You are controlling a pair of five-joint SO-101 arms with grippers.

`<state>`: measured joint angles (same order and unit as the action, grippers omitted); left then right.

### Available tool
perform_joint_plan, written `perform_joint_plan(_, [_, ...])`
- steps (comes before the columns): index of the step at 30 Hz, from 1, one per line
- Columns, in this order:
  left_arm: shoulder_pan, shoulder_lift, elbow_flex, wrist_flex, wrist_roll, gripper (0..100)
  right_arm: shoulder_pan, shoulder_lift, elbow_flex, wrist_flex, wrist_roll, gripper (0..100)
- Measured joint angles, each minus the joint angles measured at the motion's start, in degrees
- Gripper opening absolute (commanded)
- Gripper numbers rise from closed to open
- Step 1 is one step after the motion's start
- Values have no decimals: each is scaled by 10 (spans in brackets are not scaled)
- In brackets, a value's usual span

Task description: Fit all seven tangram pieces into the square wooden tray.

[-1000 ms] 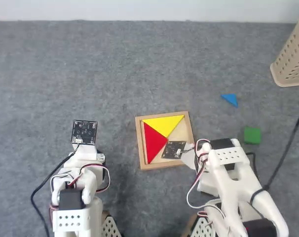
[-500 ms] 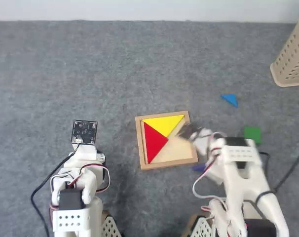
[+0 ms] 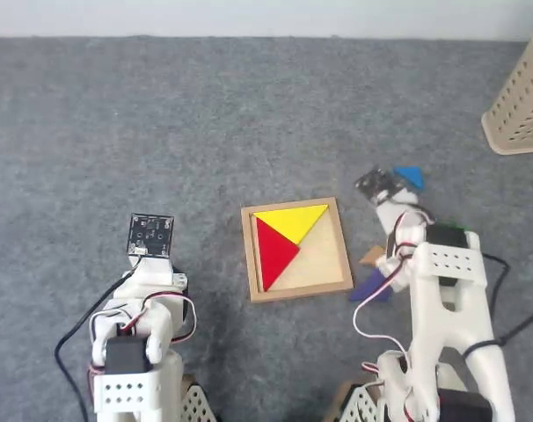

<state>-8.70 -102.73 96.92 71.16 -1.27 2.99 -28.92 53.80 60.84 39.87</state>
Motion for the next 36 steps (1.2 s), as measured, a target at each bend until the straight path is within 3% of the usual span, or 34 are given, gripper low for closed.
perform_joint_plan(9, [0,0,0,0,0,11,2,19,-124,62,-178,201])
perform_joint_plan(16, [0,0,0,0,0,11,62,179,-224,98,-206,202])
perform_joint_plan(21, [0,0,0,0,0,11,83,217,-257,98,-199,199])
perform_joint_plan(25, [0,0,0,0,0,11,18,222,-263,104,-198,199])
perform_joint_plan(36, [0,0,0,0,0,11,-272,222,-265,34,-253,195])
